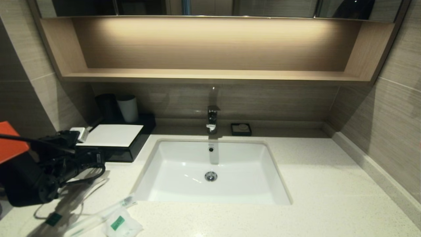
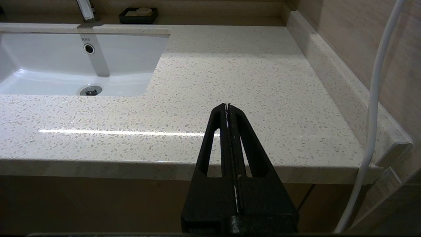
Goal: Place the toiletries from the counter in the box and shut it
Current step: Open the drawer
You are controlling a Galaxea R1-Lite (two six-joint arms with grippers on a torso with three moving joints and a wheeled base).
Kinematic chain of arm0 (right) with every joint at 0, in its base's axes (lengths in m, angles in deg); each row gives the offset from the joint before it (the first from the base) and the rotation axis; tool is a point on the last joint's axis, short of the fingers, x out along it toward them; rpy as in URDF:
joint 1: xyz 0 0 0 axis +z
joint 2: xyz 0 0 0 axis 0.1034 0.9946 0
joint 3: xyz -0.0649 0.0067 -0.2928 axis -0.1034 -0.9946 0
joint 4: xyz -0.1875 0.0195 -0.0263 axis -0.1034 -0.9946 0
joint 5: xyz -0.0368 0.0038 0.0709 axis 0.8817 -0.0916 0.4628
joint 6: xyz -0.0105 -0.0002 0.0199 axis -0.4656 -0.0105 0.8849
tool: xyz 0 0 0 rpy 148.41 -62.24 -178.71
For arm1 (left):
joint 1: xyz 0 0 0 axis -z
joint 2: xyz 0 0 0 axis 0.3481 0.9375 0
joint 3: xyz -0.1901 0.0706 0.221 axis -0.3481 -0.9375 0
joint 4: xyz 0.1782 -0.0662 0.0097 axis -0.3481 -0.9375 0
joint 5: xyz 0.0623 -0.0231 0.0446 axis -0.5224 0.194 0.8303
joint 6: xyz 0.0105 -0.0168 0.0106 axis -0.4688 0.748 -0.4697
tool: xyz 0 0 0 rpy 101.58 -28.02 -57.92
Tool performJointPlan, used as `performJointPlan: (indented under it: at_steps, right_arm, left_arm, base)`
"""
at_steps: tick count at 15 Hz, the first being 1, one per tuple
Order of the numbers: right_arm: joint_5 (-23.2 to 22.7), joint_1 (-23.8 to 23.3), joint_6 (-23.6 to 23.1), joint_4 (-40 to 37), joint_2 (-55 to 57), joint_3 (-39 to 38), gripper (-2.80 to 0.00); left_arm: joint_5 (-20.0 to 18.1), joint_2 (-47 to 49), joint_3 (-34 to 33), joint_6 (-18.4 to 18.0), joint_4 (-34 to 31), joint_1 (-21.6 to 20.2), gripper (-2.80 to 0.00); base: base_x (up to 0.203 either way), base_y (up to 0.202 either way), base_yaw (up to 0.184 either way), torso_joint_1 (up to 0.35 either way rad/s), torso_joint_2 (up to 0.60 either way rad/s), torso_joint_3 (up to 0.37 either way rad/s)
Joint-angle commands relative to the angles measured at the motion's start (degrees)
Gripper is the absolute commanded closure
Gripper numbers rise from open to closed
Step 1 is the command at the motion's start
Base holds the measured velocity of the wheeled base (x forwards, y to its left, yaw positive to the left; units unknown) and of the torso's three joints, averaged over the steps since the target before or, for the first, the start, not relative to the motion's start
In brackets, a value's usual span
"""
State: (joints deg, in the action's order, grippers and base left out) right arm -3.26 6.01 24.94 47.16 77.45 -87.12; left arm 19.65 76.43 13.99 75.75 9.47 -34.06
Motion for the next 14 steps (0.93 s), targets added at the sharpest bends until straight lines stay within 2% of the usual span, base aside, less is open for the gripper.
performJointPlan:
  at_steps: [1, 14]
  right_arm:
    - [-0.01, 0.01, -0.02, 0.02, -0.09, 0.00, 0.00]
    - [-0.01, 0.01, -0.02, 0.02, -0.09, -0.09, 0.00]
  left_arm:
    - [-0.11, 0.17, 0.34, 0.00, 0.37, -0.02, 0.00]
    - [1.12, 0.91, 1.18, 0.00, 0.32, 0.68, 0.00]
  base:
    - [0.000, 0.000, 0.000, 0.000, 0.00, 0.000]
    - [0.000, 0.000, 0.000, 0.000, 0.00, 0.000]
